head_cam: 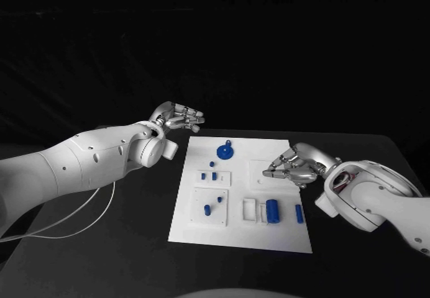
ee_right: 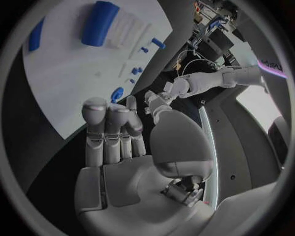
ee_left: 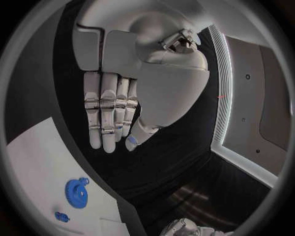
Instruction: Assemble the parts on the task board
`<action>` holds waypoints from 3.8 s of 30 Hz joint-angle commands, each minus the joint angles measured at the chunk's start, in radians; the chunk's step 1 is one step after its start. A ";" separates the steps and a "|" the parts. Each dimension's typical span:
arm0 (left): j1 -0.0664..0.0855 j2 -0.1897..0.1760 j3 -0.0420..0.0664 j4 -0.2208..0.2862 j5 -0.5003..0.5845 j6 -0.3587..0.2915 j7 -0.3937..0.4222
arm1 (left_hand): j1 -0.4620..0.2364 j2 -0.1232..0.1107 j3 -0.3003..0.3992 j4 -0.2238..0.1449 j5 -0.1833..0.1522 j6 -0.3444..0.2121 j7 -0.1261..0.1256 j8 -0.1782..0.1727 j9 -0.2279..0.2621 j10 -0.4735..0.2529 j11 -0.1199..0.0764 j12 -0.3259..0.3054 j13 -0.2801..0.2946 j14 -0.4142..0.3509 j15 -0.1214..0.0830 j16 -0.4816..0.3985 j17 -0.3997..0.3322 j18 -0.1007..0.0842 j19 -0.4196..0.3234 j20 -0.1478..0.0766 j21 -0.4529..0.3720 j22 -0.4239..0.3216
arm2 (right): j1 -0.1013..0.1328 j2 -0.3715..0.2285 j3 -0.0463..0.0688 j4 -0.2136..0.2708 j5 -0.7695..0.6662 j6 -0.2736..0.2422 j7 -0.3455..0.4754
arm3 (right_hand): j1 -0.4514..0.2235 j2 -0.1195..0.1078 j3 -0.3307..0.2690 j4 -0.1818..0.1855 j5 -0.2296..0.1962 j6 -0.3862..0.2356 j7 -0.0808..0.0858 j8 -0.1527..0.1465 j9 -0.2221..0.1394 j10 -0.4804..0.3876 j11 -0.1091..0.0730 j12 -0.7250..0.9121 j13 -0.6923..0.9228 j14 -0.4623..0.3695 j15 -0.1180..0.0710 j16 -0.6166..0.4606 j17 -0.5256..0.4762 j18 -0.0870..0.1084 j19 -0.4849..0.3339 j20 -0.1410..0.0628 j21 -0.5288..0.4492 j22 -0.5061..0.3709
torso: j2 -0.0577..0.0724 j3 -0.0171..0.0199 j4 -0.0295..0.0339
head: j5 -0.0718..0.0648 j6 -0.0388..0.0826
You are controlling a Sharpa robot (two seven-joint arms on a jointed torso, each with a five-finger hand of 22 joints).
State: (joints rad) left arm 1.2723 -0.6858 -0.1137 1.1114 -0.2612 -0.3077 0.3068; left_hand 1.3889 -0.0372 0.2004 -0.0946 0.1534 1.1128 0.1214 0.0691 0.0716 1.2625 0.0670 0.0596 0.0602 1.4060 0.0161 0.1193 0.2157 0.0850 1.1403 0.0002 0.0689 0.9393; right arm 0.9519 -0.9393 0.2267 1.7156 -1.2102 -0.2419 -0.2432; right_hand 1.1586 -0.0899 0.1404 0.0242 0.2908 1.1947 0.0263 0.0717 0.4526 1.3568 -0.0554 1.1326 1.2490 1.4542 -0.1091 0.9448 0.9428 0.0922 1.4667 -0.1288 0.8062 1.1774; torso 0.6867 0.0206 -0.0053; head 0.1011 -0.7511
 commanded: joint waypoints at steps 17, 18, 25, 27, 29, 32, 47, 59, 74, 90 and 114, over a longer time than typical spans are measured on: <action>-0.003 -0.037 0.000 0.051 0.038 0.020 0.079 | -0.018 0.008 -0.277 0.108 -0.025 -0.058 -0.001 -0.005 -0.004 -0.043 0.023 -0.001 0.001 -0.069 0.040 -0.056 -0.043 -0.034 -0.005 0.040 -0.005 -0.394 | 0.001 -0.051 -0.004 -0.002 0.145 0.294 -0.393 | -0.077 -0.007 0.015 0.070 -0.023 -0.054 0.011 -0.009 0.132 0.010 0.012 -0.013 0.053 -0.005 0.006 0.054 0.063 -0.003 0.052 0.003 0.024 0.029 | -0.010 -0.0020 -0.0042 | -0.027 -0.018; -0.004 -0.038 0.000 0.052 0.041 0.020 0.080 | -0.018 0.008 -0.281 0.108 -0.024 -0.065 0.000 -0.005 -0.005 -0.057 0.027 -0.001 0.001 -0.098 0.050 -0.057 -0.054 -0.034 -0.026 0.049 -0.004 -0.419 | 0.001 -0.050 -0.005 0.000 0.143 0.294 -0.395 | -0.080 -0.009 0.017 0.072 -0.023 -0.057 0.012 -0.008 0.129 0.010 0.013 -0.014 0.055 -0.005 0.006 0.054 0.065 -0.002 0.052 0.004 0.023 0.030 | -0.010 -0.0023 -0.0035 | -0.029 -0.017; -0.004 -0.041 -0.001 0.065 0.061 0.020 0.087 | -0.027 -0.024 -0.255 0.119 -0.023 -0.116 -0.001 -0.006 -0.008 -0.169 0.041 -0.001 -0.001 -0.301 0.111 -0.058 -0.149 0.001 -0.110 0.127 -0.005 -0.676 | 0.001 -0.040 -0.013 0.012 0.127 0.294 -0.405 | -0.094 -0.020 0.023 0.092 -0.037 -0.063 0.016 -0.008 0.118 0.011 0.016 -0.014 0.061 -0.003 0.008 0.057 0.072 -0.001 0.053 0.006 0.027 0.036 | -0.010 -0.0045 -0.0019 | -0.030 -0.021; -0.004 -0.041 -0.001 0.066 0.065 0.021 0.088 | -0.029 -0.029 -0.251 0.124 -0.023 -0.120 -0.001 -0.006 -0.008 -0.175 0.042 -0.001 -0.001 -0.327 0.119 -0.059 -0.151 0.004 -0.116 0.135 -0.003 -0.723 | 0.001 -0.038 -0.017 0.013 0.124 0.296 -0.406 | -0.097 -0.024 0.025 0.099 -0.041 -0.066 0.017 -0.008 0.116 0.011 0.017 -0.016 0.062 -0.004 0.009 0.058 0.075 0.000 0.053 0.007 0.027 0.037 | -0.010 -0.0046 -0.0024 | -0.029 -0.023; -0.004 -0.040 -0.001 0.067 0.067 0.022 0.089 | -0.029 -0.033 -0.249 0.128 -0.024 -0.126 -0.001 -0.006 -0.009 -0.179 0.041 -0.001 -0.001 -0.345 0.126 -0.059 -0.153 0.009 -0.113 0.141 -0.002 -0.765 | 0.001 -0.035 -0.021 0.014 0.121 0.297 -0.407 | -0.098 -0.027 0.026 0.105 -0.043 -0.066 0.018 -0.008 0.115 0.011 0.017 -0.017 0.063 -0.004 0.009 0.058 0.076 0.001 0.053 0.008 0.027 0.038 | -0.010 -0.0054 -0.0038 | -0.027 -0.025; -0.004 -0.037 -0.001 0.068 0.070 0.023 0.089 | -0.034 -0.047 -0.248 0.141 -0.026 -0.166 -0.005 -0.008 -0.011 -0.192 0.037 -0.001 -0.001 -0.362 0.144 -0.059 -0.154 0.016 -0.110 0.150 -0.001 -0.817 | 0.001 -0.031 -0.027 0.016 0.111 0.301 -0.409 | -0.102 -0.041 0.029 0.125 -0.055 -0.070 0.019 -0.008 0.114 0.011 0.018 -0.019 0.065 -0.003 0.010 0.059 0.081 0.001 0.053 0.008 0.028 0.042 | -0.011 -0.0048 -0.0046 | -0.024 -0.025; -0.004 -0.029 -0.001 0.077 0.074 0.029 0.092 | -0.022 -0.101 -0.266 0.242 -0.016 -0.243 0.014 -0.011 -0.015 -0.230 0.064 -0.001 -0.002 -0.364 0.146 -0.059 -0.154 0.022 -0.103 0.153 0.003 -0.868 | 0.001 0.013 -0.066 0.002 0.086 0.302 -0.413 | -0.088 -0.082 0.029 0.195 -0.098 -0.082 0.023 -0.008 0.113 0.009 0.021 -0.026 0.067 -0.002 0.012 0.058 0.092 0.003 0.054 0.010 0.029 0.053 | -0.009 -0.0027 -0.0043 | -0.022 -0.031; -0.004 -0.024 -0.002 0.080 0.085 0.067 0.092 | -0.036 -0.044 -0.221 0.140 0.020 -0.189 0.042 -0.008 -0.012 -0.211 0.089 -0.001 -0.002 -0.311 0.129 -0.057 -0.152 0.015 -0.069 0.136 0.006 -0.866 | 0.001 0.053 -0.092 -0.024 0.079 0.291 -0.414 | -0.085 -0.083 0.031 0.203 -0.101 -0.084 0.023 -0.008 0.114 0.007 0.021 -0.030 0.067 -0.002 0.012 0.055 0.093 0.003 0.054 0.011 0.026 0.055 | -0.010 -0.0038 -0.0040 | -0.020 -0.033; -0.004 -0.019 -0.003 0.075 0.085 0.086 0.091 | -0.037 -0.040 -0.223 0.132 0.020 -0.162 0.041 -0.006 -0.011 -0.209 0.088 -0.001 -0.002 -0.308 0.128 -0.057 -0.152 0.015 -0.067 0.135 0.006 -0.866 | 0.001 0.078 -0.124 -0.054 0.064 0.288 -0.417 | -0.099 -0.038 0.058 0.055 0.041 -0.086 0.024 -0.008 0.101 0.007 0.021 -0.031 0.070 -0.001 0.012 0.053 0.098 0.000 0.054 0.010 0.024 0.063 | -0.010 -0.0042 -0.0054 | -0.010 -0.035; -0.004 -0.017 -0.003 0.067 0.085 0.093 0.086 | -0.037 -0.038 -0.224 0.128 0.019 -0.147 0.039 -0.005 -0.010 -0.209 0.088 -0.001 -0.002 -0.307 0.128 -0.057 -0.152 0.015 -0.066 0.134 0.006 -0.866 | 0.011 0.041 -0.130 -0.027 0.149 0.138 -0.410 | -0.129 0.013 0.260 -0.188 0.244 -0.077 0.021 -0.008 0.087 0.007 0.013 -0.032 0.073 -0.001 0.006 0.049 0.099 -0.004 0.055 0.005 0.022 0.069 | -0.011 -0.0047 -0.0059 | -0.017 -0.035; -0.004 -0.012 -0.004 0.052 0.084 0.099 0.078 | -0.034 -0.018 -0.233 0.102 0.064 -0.141 0.038 -0.005 -0.010 -0.212 0.088 -0.001 -0.002 -0.297 0.125 -0.056 -0.152 0.014 -0.062 0.132 0.007 -0.866 | 0.070 0.035 -0.102 0.029 0.239 0.204 -0.413 | -0.140 0.027 0.234 -0.190 0.198 -0.072 0.020 -0.008 0.044 -0.001 0.012 -0.059 0.050 -0.001 0.007 0.039 0.094 -0.005 0.053 0.005 0.010 0.070 | -0.011 -0.0037 -0.0020 | -0.012 -0.039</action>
State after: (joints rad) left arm 1.2683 -0.7007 -0.1184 1.1631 -0.1828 -0.2247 0.3796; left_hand 1.3579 -0.0656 -0.0321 0.0131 0.2167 0.9669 0.1601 0.0610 0.0605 1.0489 0.1569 0.0597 0.0596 1.1007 0.1393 0.0657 0.0631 0.1070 1.0707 0.1304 0.0691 0.0725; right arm 1.0214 -0.9080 0.1256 1.7407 -0.9921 -0.0821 -0.6515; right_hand 1.0135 -0.0786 0.3780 -0.1642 0.4947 1.1062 0.0554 0.0549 0.4983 1.3580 -0.0429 1.0796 1.2997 1.4519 -0.0957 0.9871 1.0364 0.0751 1.4630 -0.1249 0.8198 1.2467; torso 0.6768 0.0177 -0.0089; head 0.0924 -0.7862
